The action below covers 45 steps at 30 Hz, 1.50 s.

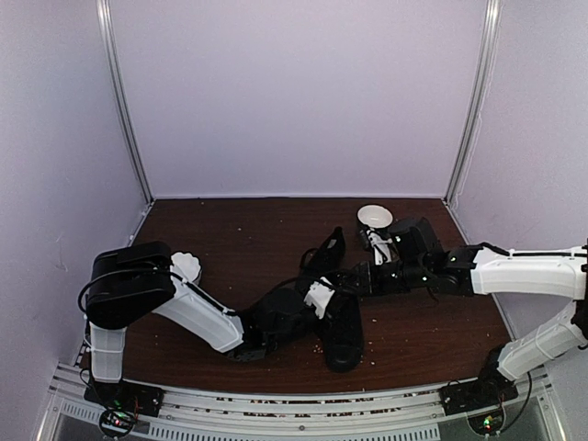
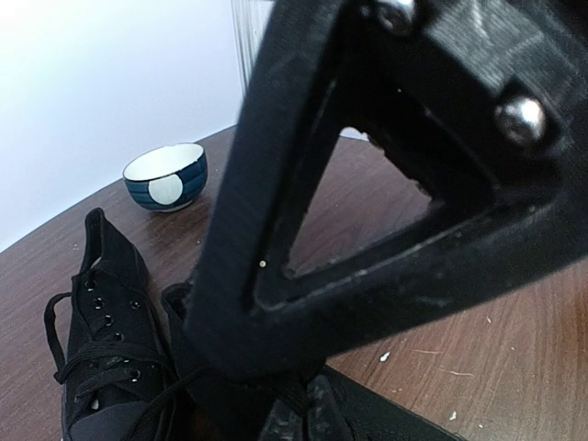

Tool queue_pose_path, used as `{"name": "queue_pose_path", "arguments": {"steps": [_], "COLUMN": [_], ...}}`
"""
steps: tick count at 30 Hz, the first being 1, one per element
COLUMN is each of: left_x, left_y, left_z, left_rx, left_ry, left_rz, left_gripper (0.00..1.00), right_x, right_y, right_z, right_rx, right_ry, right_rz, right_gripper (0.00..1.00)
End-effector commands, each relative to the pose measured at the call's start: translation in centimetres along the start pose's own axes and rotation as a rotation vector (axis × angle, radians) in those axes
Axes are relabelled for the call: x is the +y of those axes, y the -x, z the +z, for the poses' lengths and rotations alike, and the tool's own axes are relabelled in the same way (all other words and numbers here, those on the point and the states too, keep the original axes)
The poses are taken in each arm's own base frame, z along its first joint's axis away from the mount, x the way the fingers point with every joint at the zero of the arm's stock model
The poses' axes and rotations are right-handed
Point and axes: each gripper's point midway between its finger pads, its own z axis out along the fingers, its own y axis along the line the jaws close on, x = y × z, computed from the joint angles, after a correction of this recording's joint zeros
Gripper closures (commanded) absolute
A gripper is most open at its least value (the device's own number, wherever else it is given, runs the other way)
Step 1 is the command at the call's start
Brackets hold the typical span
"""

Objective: Tie the shoes
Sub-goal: Pass from the left arm to the right

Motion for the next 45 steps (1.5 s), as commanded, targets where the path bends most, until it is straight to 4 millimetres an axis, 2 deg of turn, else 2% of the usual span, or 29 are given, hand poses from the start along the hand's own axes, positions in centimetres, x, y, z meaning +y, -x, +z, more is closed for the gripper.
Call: {"name": "queue_pose_path", "arguments": {"steps": [1, 9, 11, 14, 18, 19, 21, 23, 28, 30, 32, 35, 37, 39, 40, 41, 43, 45], "left_x": [0.2, 0.2, 0.1, 0.2, -0.1, -0.5, -0.9, -1.2, -1.0, -0.6, 0.7, 4.3, 7.1, 9.0, 9.4, 9.4, 8.8, 8.1], "left_y": [1.4, 1.4, 1.4, 1.4, 2.1, 2.6, 3.7, 5.1, 9.1, 9.7, 9.9, 8.4, 5.7, 2.9, 1.7, 1.3, -0.2, -2.7], "left_z": [0.2, 0.3, 0.3, 0.2, -0.3, -0.7, -1.4, -2.1, -4.6, -5.6, -6.7, -7.5, -7.5, -8.3, -9.1, -9.4, -9.9, -9.9], "left_rx": [-0.054, -0.052, -0.051, -0.052, -0.088, -0.114, -0.157, -0.188, -0.239, -0.218, -0.181, -0.039, 0.162, 0.350, 0.430, 0.467, 0.561, 0.692], "left_ry": [-0.001, -0.001, -0.002, -0.001, -0.026, -0.050, -0.068, -0.074, -0.097, -0.092, -0.051, 0.036, 0.120, 0.182, 0.192, 0.182, 0.121, 0.045], "left_rz": [-0.013, -0.014, -0.014, -0.014, -0.004, 0.012, 0.033, 0.049, 0.057, 0.053, 0.009, -0.127, -0.193, -0.186, -0.158, -0.120, -0.033, 0.004], "left_gripper": [1.00, 1.00, 1.00, 1.00, 1.00, 0.95, 0.72, 0.58, 0.42, 0.39, 0.37, 0.37, 0.46, 0.50, 0.50, 0.49, 0.43, 0.38], "right_x": [0.1, -0.1, 0.0, 0.2, 0.2, 0.0, -0.3, -0.4, -0.5, -0.4, -0.5, -0.4, -0.5, -0.5, -0.5, -0.5, -0.4, -0.4], "right_y": [0.7, 0.2, 0.1, 0.0, 0.2, 0.1, 0.0, 0.0, 0.0, 0.0, 0.0, 0.0, 0.0, 0.0, -0.1, -0.1, -0.1, -0.4], "right_z": [-0.1, -0.4, -0.2, -0.1, -0.6, -0.6, -0.8, -0.8, -0.7, -0.6, -0.6, -0.7, -0.6, -0.7, -0.6, -0.6, -0.5, -0.3], "right_rx": [-0.027, -0.017, -0.010, -0.004, -0.010, -0.009, -0.010, -0.007, -0.003, 0.001, 0.004, 0.005, 0.006, 0.005, 0.008, 0.009, 0.012, 0.022], "right_ry": [-0.019, -0.027, -0.026, -0.013, -0.022, -0.032, -0.046, -0.052, -0.053, -0.052, -0.053, -0.051, -0.052, -0.051, -0.049, -0.047, -0.040, -0.035], "right_rz": [-0.009, -0.014, -0.017, -0.019, -0.036, -0.041, -0.052, -0.059, -0.068, -0.076, -0.082, -0.092, -0.098, -0.103, -0.105, -0.105, -0.107, -0.110], "right_gripper": [0.80, 0.73, 0.79, 0.98, 1.00, 1.00, 1.00, 1.00, 1.00, 1.00, 1.00, 1.00, 1.00, 1.00, 1.00, 1.00, 1.00, 1.00]}}
